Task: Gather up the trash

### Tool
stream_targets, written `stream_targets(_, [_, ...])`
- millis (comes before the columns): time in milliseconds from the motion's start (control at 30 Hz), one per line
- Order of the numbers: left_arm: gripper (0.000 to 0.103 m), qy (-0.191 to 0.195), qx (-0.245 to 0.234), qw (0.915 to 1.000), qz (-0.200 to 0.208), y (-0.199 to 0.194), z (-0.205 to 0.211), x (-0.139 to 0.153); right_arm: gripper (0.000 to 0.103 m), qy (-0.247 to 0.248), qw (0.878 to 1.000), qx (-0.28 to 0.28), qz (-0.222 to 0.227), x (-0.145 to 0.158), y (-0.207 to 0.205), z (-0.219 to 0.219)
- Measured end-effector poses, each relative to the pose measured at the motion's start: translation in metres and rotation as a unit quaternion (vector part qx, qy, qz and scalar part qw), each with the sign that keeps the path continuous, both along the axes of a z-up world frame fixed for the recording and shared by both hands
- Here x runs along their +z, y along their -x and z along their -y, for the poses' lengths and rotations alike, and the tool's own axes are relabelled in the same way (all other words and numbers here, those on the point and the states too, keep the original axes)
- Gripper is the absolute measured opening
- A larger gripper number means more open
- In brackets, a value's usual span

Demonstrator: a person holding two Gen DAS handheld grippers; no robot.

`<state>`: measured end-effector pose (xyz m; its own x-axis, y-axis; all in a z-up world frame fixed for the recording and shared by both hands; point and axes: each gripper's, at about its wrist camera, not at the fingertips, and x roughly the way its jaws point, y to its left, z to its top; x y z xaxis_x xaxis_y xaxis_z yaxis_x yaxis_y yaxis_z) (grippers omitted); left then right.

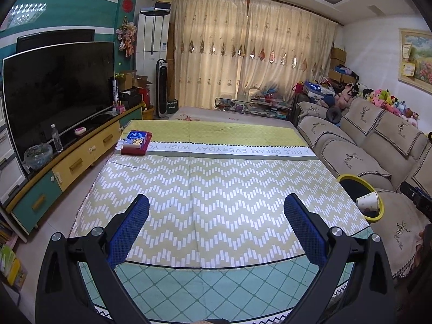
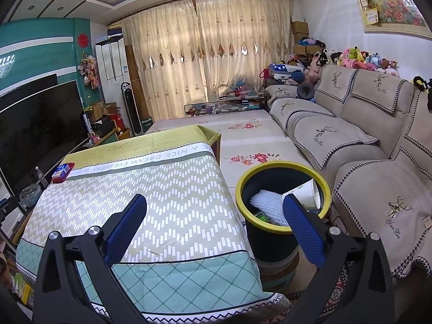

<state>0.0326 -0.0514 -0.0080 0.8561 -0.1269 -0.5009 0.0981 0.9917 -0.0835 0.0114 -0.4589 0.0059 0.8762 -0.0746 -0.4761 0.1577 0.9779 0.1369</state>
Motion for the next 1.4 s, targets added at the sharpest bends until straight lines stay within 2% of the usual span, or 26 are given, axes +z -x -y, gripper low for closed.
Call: stream_targets(1400, [0.098, 0.005, -0.013, 0.9996, -0.026, -0.01, 0.009, -0.015, 0.096, -0.01, 1.0, 0.006, -0.007, -0.006, -0.005, -0.004])
